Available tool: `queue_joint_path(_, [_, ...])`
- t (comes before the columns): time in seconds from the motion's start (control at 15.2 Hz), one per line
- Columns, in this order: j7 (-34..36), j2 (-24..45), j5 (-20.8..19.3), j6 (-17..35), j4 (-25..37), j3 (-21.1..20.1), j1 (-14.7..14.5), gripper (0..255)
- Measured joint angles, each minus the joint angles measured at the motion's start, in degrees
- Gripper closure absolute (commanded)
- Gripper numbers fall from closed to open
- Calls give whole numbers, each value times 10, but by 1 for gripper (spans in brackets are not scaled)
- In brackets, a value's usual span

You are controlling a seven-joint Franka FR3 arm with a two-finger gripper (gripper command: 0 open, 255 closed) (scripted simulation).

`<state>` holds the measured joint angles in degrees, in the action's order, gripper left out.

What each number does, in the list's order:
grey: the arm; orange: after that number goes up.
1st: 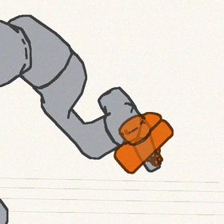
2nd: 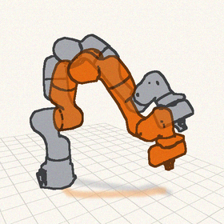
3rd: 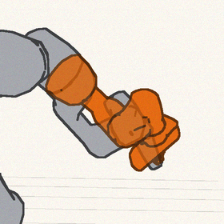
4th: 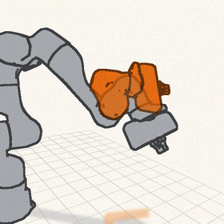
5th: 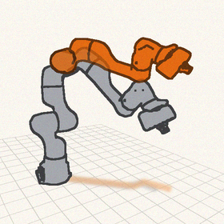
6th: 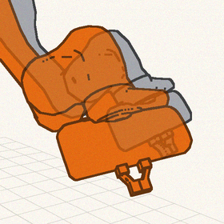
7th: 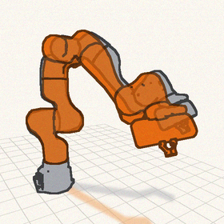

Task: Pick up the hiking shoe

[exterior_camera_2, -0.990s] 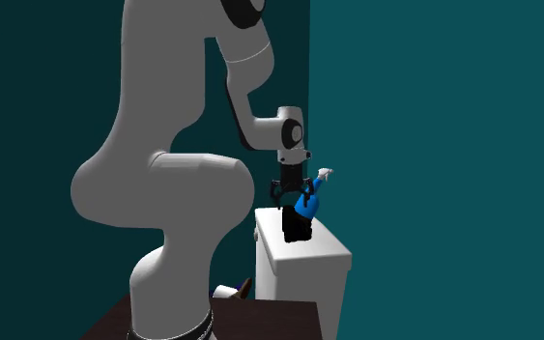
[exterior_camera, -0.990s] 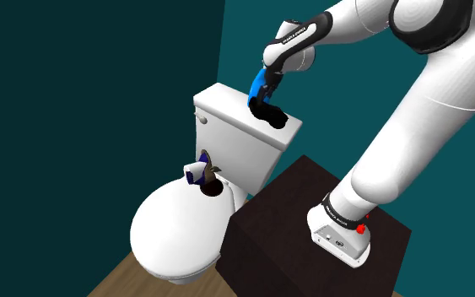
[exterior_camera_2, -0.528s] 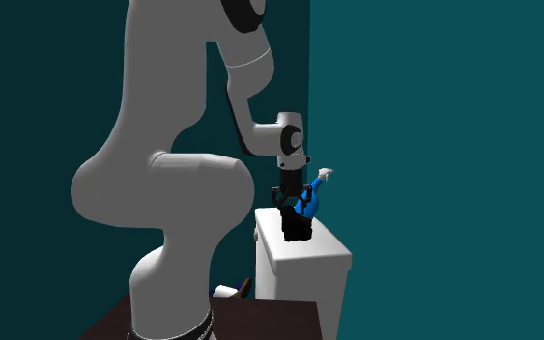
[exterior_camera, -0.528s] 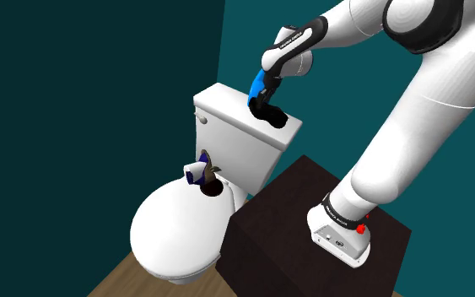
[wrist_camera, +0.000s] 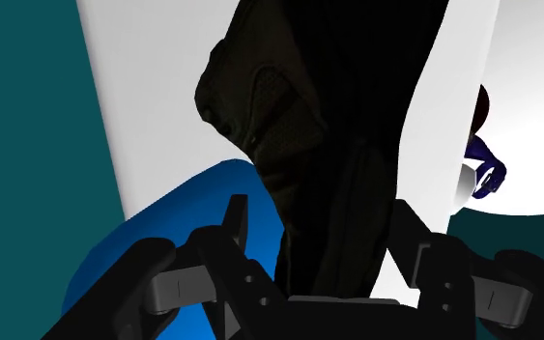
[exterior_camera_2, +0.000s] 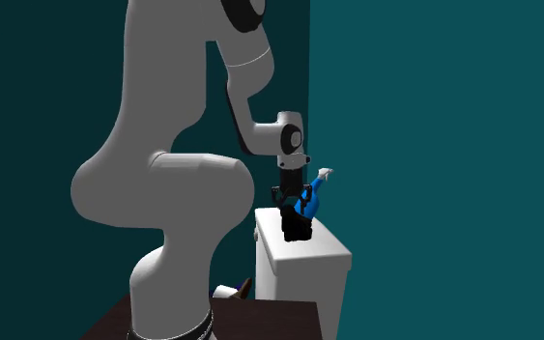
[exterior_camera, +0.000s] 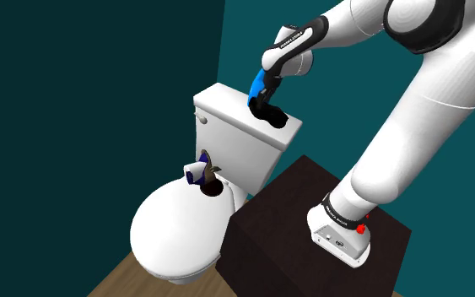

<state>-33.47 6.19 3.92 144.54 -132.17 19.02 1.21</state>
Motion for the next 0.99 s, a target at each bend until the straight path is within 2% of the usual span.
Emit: queue_joint_path(0.99, [27, -71, -40, -105, 38, 4, -2, 255])
